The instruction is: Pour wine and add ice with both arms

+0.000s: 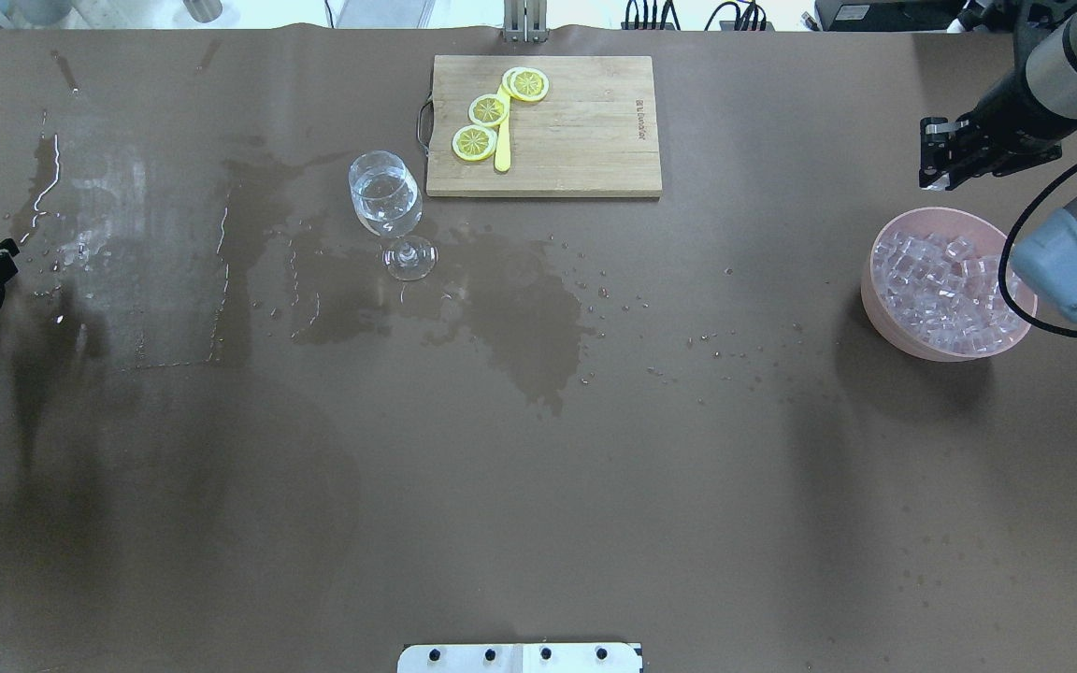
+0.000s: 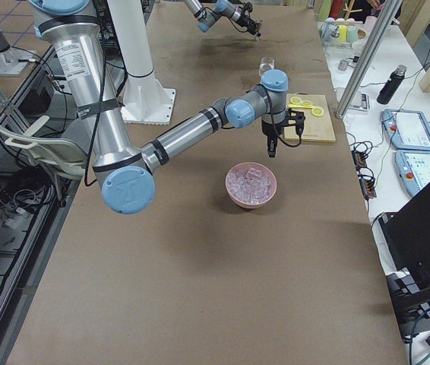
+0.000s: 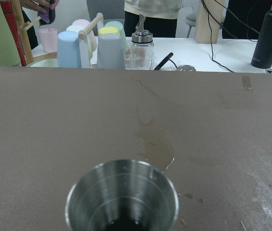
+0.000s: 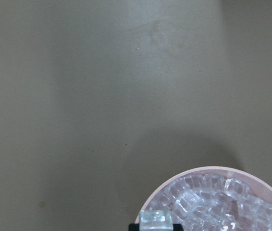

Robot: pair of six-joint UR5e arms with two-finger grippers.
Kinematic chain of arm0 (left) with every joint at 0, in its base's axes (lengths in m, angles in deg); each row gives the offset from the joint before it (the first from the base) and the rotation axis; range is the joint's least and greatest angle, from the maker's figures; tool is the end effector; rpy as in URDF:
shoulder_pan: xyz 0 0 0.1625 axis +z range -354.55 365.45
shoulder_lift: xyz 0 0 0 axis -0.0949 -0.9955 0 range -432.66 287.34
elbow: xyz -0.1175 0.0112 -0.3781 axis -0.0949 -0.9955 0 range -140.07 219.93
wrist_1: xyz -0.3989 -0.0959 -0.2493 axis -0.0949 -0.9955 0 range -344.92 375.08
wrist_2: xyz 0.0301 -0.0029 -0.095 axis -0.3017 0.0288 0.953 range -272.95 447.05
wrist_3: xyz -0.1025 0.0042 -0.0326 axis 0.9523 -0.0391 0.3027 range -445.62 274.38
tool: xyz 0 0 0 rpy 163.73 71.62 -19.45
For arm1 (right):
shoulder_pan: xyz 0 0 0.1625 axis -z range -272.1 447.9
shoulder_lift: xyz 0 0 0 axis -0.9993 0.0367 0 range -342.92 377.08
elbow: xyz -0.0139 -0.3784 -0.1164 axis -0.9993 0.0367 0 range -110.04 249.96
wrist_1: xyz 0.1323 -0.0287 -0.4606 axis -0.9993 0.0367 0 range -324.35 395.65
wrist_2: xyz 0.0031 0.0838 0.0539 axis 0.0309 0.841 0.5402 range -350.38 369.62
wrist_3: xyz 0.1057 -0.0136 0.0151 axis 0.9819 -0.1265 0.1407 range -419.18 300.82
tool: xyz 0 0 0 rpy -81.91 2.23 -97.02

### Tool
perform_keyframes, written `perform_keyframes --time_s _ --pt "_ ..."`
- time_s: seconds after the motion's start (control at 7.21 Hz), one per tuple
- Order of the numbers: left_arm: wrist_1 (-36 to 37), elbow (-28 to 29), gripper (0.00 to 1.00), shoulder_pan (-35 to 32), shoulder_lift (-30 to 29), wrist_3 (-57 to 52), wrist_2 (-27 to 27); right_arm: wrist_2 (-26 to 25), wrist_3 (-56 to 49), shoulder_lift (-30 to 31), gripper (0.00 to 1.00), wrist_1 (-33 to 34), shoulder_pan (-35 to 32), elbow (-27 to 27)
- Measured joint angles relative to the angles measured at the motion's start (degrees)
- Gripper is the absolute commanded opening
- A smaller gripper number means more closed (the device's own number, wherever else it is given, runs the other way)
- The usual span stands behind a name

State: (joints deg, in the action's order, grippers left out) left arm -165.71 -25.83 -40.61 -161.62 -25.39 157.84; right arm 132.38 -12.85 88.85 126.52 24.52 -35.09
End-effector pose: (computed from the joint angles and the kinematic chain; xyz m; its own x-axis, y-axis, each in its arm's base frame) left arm 0.2558 -0.5086 0.7068 0.6904 -0.0407 -0.7223 0.6278 0.5298 0.5702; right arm -0.2207 -0.6077 0.3086 0.7030 0.1067 0.7032 -0.1886 0.9813 0.0396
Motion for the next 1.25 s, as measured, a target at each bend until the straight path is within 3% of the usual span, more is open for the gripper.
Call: perform_keyframes --time_s 0.55,0.69,0.83,1.25 --pt "-0.6 0.58 0.84 0.0 0.2 -0.19 -0.2 -0.23 -0.42 -0.42 0.0 1.35 -0.57 -4.66" --pt "-1.71 1.42 0.8 0.0 0.21 -0.2 -0.2 -0.18 -0.68 -0.64 0.0 1.34 -0.64 -4.83" --pt "-2.82 2.21 0.7 0.0 0.09 -0.22 -0.21 -0.14 -0.94 -0.71 0.0 1.35 -0.73 -4.81" --pt "-3.57 2.66 0.67 0.0 -0.23 -0.28 -0.4 -0.07 -1.15 -0.77 0.0 1.47 -1.26 -4.73"
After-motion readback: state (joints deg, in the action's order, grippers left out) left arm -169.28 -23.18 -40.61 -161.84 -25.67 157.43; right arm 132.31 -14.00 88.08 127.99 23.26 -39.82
